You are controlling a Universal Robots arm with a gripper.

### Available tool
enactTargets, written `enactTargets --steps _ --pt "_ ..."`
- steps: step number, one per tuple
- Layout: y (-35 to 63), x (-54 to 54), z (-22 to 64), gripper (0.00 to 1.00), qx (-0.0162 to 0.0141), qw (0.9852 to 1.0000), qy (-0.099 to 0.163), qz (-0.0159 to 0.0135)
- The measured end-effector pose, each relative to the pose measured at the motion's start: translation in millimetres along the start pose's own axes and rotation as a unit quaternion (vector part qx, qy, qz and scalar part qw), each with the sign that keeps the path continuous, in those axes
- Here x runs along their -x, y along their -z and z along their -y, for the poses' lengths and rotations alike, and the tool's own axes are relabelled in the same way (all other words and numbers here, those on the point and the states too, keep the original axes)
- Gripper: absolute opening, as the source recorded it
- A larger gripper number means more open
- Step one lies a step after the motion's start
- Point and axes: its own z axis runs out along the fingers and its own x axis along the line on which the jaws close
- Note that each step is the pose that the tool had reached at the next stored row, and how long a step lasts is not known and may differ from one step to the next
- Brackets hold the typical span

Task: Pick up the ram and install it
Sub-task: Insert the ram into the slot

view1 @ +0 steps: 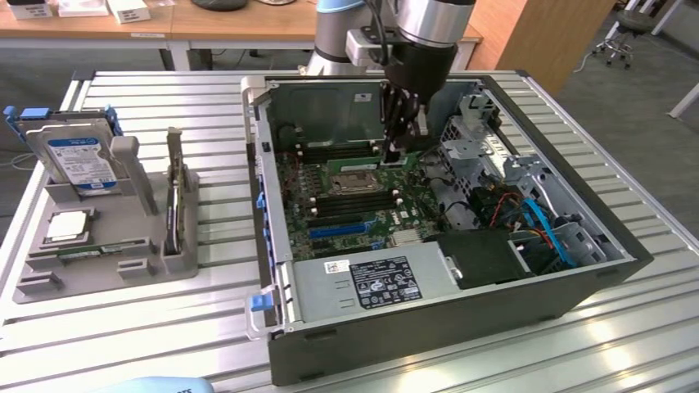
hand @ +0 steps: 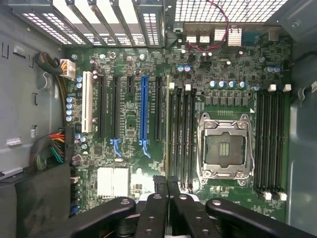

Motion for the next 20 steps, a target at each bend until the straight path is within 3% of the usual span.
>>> enactTargets --steps 10,19,20 --pt "-3.4 0.2 0.2 0.12 0.0 0.9999 -0.001 -0.0135" --pt "-7.4 0.9 0.4 0.12 0.0001 0.9996 -0.001 -0.0288" --pt "-7.5 0.9 0.4 0.12 0.0001 0.9996 -0.001 -0.0293"
